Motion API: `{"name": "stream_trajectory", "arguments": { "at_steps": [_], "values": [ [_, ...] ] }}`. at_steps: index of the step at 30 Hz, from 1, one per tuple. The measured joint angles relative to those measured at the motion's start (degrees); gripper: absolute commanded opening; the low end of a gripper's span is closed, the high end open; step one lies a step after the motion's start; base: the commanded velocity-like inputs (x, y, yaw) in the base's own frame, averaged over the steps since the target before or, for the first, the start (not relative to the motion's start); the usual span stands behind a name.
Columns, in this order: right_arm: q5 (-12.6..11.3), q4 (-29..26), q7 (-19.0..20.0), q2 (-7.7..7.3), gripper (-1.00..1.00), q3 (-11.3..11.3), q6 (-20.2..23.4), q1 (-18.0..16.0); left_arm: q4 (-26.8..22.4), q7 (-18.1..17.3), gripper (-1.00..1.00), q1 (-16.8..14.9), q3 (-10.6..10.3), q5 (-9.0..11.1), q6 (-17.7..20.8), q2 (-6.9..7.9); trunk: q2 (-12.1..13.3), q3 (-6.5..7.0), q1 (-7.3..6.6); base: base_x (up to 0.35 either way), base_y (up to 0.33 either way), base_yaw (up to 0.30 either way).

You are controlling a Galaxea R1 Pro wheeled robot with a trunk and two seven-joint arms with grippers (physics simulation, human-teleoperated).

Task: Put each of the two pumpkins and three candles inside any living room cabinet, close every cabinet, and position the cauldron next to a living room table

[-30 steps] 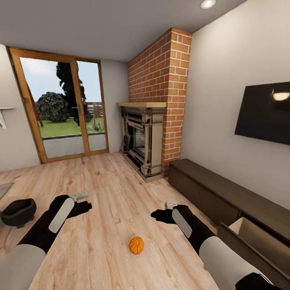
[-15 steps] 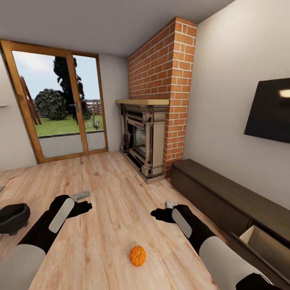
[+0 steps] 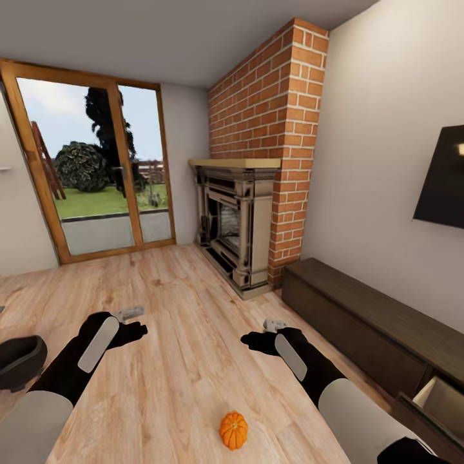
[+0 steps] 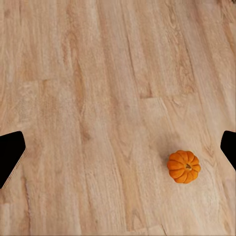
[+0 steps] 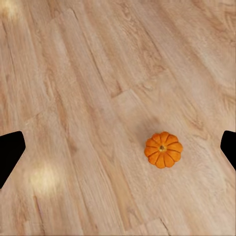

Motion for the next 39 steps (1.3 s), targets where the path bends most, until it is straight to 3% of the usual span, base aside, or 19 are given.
{"name": "stream_trajectory", "arguments": {
  "at_steps": [7, 13, 18, 28, 39],
  "values": [
    [-0.01, 0.0, 0.23, -0.01, 1.0, 0.09, 0.07, 0.0, 0.01, -0.02, 1.0, 0.01, 0.0, 0.05, 0.04, 0.01, 0.0, 0.0, -0.01, 0.317, 0.046, 0.0],
    [-0.01, -0.04, 0.4, -0.13, 1.0, 2.2, -0.11, 0.0, 0.01, -0.02, 1.0, 0.01, 0.0, 0.06, 0.0, 0.01, 0.0, 0.0, 0.0, 0.311, 0.005, 0.0],
    [0.0, -0.05, 0.43, -0.16, 1.0, 2.55, -0.23, 0.0, -0.04, 0.14, 1.0, 0.01, 0.03, 0.06, 0.1, 0.01, 0.0, 0.0, 0.0, 0.25, 0.001, 0.0],
    [-0.08, -0.05, 0.44, -0.13, 1.0, 2.65, -3.58, 0.0, -0.3, 0.27, 1.0, 0.08, 0.01, 0.22, 0.15, 0.09, 0.0, 0.0, 0.03, 0.046, 0.0, 0.0],
    [-0.01, -0.06, -0.08, 0.7, 1.0, 2.99, -4.1, 0.0, -0.89, 0.42, 1.0, 0.17, -0.01, 0.23, 0.14, 0.09, 0.0, 0.0, 0.03, 0.001, 0.0, 0.0]
  ]
}}
